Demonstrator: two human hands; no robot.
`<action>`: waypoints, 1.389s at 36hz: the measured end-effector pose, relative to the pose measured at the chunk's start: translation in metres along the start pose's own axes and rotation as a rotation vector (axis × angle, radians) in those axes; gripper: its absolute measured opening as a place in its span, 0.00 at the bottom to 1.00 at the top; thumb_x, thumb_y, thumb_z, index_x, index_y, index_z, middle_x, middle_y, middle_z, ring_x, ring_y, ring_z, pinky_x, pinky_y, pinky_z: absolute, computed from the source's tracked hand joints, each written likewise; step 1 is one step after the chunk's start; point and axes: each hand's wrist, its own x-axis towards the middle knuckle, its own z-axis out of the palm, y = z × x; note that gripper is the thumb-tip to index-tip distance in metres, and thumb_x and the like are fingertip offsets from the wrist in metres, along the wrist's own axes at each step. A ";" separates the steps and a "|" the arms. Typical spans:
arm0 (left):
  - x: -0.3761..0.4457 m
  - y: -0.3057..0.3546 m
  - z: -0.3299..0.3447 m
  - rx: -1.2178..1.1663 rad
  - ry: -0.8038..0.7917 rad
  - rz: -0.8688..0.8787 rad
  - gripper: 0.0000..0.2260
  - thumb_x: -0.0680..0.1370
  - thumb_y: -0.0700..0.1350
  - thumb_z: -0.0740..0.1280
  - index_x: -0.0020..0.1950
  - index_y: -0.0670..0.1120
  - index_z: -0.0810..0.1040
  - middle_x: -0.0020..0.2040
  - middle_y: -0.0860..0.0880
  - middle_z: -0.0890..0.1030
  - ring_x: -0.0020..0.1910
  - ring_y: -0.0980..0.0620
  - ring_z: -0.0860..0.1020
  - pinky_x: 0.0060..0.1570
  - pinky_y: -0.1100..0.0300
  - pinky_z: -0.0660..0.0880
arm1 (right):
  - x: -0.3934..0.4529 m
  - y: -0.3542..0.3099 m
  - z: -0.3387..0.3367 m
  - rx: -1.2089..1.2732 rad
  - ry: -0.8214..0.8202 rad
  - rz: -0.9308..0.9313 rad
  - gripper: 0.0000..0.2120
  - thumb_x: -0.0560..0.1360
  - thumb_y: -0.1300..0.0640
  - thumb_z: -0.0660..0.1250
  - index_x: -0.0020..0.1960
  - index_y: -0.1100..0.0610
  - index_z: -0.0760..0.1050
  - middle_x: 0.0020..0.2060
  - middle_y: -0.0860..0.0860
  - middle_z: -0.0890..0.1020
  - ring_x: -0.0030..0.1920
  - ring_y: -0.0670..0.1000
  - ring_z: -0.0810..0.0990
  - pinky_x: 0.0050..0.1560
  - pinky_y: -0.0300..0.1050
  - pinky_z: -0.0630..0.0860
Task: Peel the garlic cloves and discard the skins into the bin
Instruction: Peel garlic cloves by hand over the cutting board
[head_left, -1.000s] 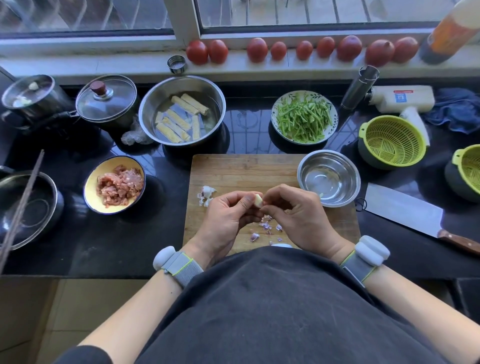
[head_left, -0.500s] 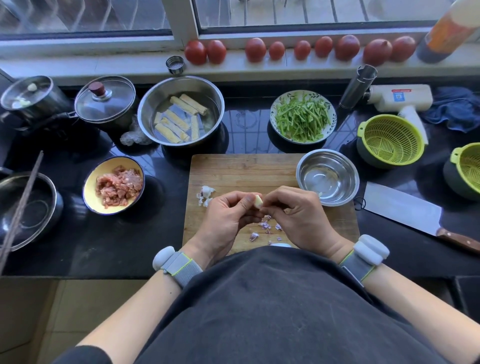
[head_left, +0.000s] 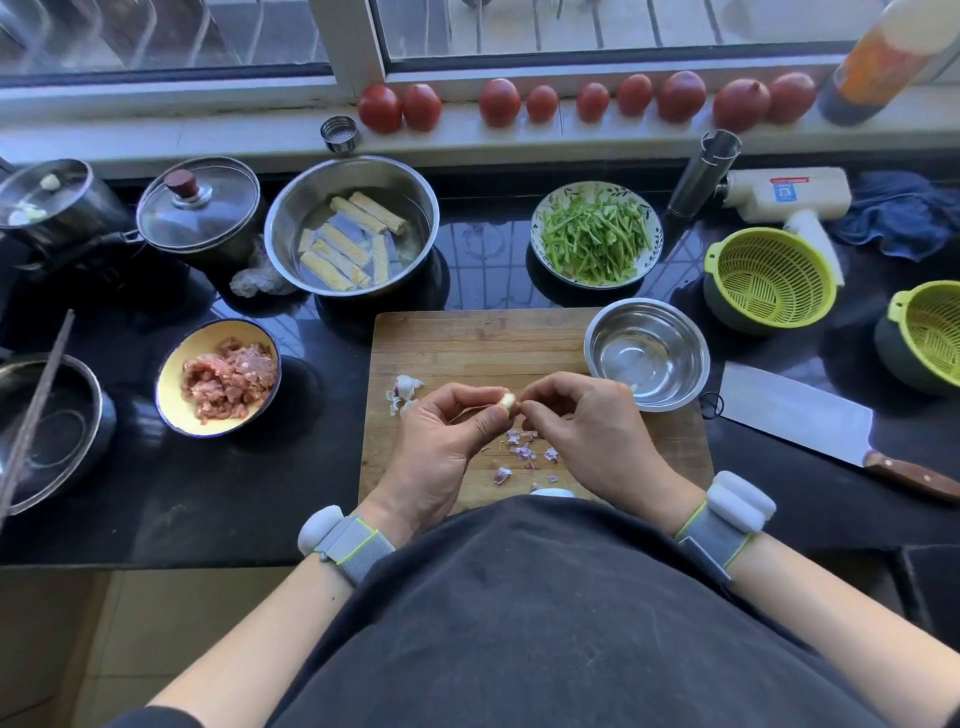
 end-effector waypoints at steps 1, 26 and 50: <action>0.000 0.000 0.001 0.012 -0.001 0.004 0.09 0.68 0.36 0.75 0.47 0.38 0.83 0.47 0.41 0.85 0.49 0.45 0.83 0.55 0.53 0.80 | 0.000 -0.001 0.000 -0.031 0.009 -0.026 0.03 0.75 0.59 0.73 0.46 0.53 0.85 0.37 0.44 0.85 0.40 0.44 0.84 0.46 0.45 0.82; 0.001 0.004 0.004 0.312 0.002 0.087 0.07 0.71 0.33 0.75 0.48 0.37 0.84 0.45 0.40 0.86 0.46 0.48 0.84 0.54 0.53 0.81 | 0.004 0.001 -0.004 -0.106 0.013 -0.180 0.05 0.71 0.60 0.72 0.38 0.56 0.77 0.32 0.46 0.79 0.35 0.48 0.78 0.37 0.48 0.76; 0.000 0.001 0.005 0.109 -0.009 0.020 0.06 0.76 0.36 0.70 0.51 0.37 0.82 0.45 0.41 0.86 0.44 0.47 0.84 0.50 0.57 0.82 | 0.002 -0.001 0.003 0.082 0.003 0.033 0.07 0.72 0.64 0.71 0.37 0.55 0.78 0.30 0.51 0.80 0.33 0.52 0.79 0.36 0.49 0.78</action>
